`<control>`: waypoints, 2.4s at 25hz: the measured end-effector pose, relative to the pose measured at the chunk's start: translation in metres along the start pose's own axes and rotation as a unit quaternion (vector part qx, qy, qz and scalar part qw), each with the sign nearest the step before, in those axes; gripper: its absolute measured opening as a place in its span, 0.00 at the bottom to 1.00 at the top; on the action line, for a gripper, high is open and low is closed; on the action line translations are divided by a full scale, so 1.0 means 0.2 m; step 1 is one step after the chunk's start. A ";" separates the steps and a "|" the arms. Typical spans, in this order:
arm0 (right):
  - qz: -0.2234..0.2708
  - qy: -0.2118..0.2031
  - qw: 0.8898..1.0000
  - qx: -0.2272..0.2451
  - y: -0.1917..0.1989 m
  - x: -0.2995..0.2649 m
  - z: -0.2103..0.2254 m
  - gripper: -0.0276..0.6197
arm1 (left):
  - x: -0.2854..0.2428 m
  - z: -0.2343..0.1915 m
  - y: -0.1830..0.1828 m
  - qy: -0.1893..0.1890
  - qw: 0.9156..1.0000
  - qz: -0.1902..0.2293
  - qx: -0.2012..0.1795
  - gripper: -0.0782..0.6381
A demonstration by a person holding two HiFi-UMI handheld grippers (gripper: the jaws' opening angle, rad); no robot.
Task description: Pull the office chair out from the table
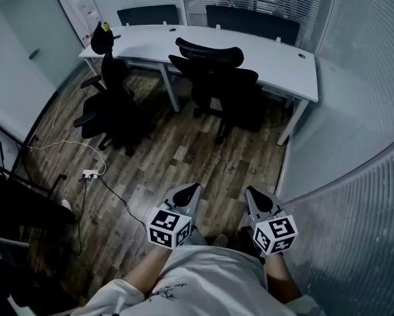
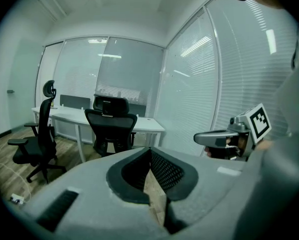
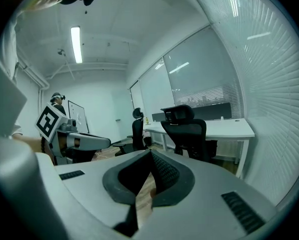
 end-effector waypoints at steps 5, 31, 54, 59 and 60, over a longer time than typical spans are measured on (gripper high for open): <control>0.000 -0.001 1.000 -0.011 0.04 0.00 0.07 0.05 | -0.06 0.01 0.00 -0.010 1.000 -0.001 -0.004 0.13; -0.004 0.022 1.000 0.019 -0.17 -0.79 0.51 0.05 | -0.85 -0.58 -0.28 -0.001 1.000 0.019 -0.022 0.13; 0.014 0.065 0.997 0.035 -0.48 -1.56 0.81 0.06 | -1.41 -1.27 -0.57 0.018 0.999 0.019 -0.027 0.19; 0.019 0.067 0.996 0.052 -0.56 -1.62 0.89 0.06 | -1.49 -1.33 -0.59 0.008 1.000 0.020 -0.017 0.22; 0.020 0.067 0.996 0.056 -0.58 -1.63 0.91 0.06 | -1.52 -1.34 -0.60 0.005 1.000 0.021 -0.016 0.24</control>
Point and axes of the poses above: the fingertips, and each gripper's own axes: x backward along the fingers, z to its right, y out of its underside, the point moved 5 cm from there along x, backward along the fingers, and after that the axes turned 6 degrees about z, right-handed, at the moved point
